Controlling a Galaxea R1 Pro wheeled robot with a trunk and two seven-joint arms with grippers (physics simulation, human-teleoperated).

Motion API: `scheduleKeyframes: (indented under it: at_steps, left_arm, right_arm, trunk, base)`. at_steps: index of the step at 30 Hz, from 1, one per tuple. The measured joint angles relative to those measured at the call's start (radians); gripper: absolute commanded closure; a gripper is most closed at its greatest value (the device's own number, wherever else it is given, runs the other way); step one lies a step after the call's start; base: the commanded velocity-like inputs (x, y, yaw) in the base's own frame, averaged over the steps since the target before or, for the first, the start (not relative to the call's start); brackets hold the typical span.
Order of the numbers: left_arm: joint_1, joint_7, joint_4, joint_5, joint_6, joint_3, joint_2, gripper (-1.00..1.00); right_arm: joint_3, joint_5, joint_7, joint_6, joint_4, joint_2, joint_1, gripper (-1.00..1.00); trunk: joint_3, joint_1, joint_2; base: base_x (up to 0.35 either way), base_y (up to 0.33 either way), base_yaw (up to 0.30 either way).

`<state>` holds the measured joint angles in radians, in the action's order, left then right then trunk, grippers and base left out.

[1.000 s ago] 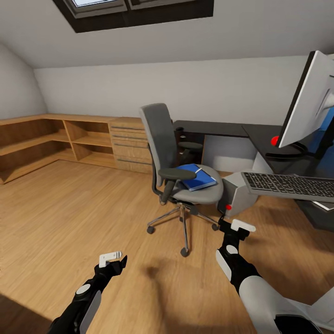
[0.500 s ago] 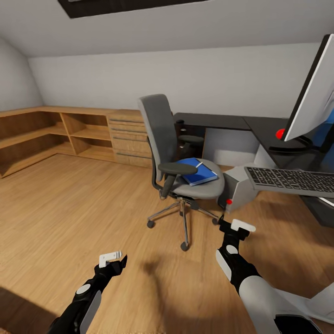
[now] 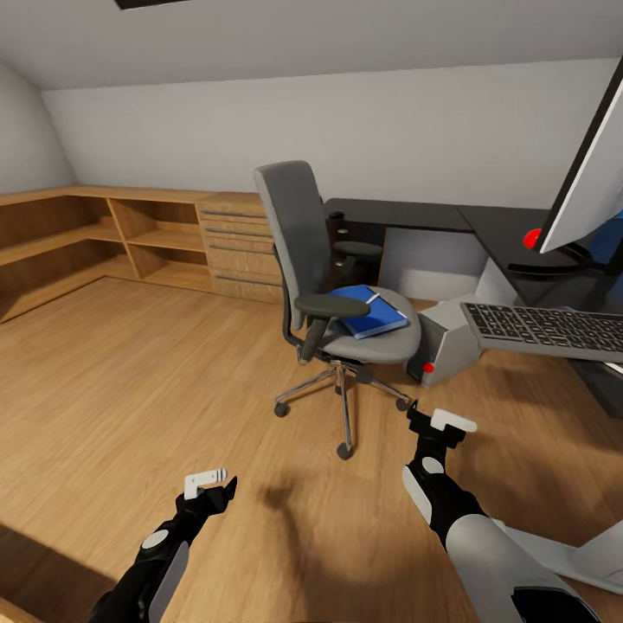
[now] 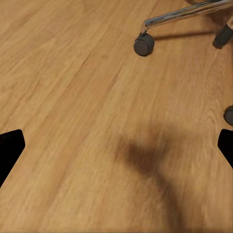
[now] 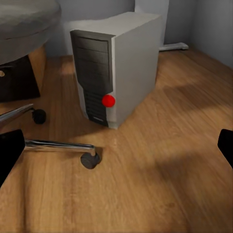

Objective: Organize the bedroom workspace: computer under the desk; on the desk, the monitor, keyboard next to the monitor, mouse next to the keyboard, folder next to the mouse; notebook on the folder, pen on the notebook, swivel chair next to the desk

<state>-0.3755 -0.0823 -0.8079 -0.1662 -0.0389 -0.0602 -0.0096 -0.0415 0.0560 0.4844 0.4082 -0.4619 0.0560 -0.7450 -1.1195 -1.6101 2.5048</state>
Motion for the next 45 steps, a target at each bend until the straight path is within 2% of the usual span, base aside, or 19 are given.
scheduleKeyframes:
  at_steps: [6,12,20,23,37,45]
  left_arm:
    - [0.0,0.001,0.0,0.0,0.0,-0.001,0.001,-1.0]
    - [0.0,0.001,0.0,0.0,0.0,0.0,0.0,-1.0]
    - [0.0,0.002,0.0,0.0,0.0,0.0,0.0,-1.0]
    - [0.0,0.001,0.0,0.0,0.0,0.0,0.001,-1.0]
    - [0.0,0.002,0.0,0.0,0.001,0.0,0.0,-1.0]
    - [0.0,0.003,0.0,0.0,0.001,0.0,0.0,-1.0]
  right_arm:
    - [0.0,-0.001,0.004,-0.001,-0.006,0.0,0.0,-1.0]
    - [0.0,-0.001,0.004,-0.039,-0.045,-0.001,0.0,-1.0]
    - [-0.001,0.0,0.002,-0.201,-0.166,0.0,0.0,-1.0]
    - [0.0,0.001,0.002,-0.224,-0.188,0.0,0.0,-1.0]
    - [0.011,-0.003,0.004,-0.238,-0.207,0.006,0.0,-1.0]
    - [0.008,-0.008,0.013,-0.237,-0.209,0.043,0.0,-1.0]
  trunk:
    - [0.0,0.0,0.0]
    - [0.0,0.0,0.0]
    - [0.0,0.0,0.0]
    - [0.0,0.0,0.0]
    - [0.0,0.0,0.0]
    - [0.0,0.0,0.0]
  base:
    - [0.0,0.0,0.0]
    - [0.0,0.0,0.0]
    - [0.0,0.0,0.0]
    - [0.0,0.0,0.0]
    - [0.0,0.0,0.0]
    - [0.0,0.0,0.0]
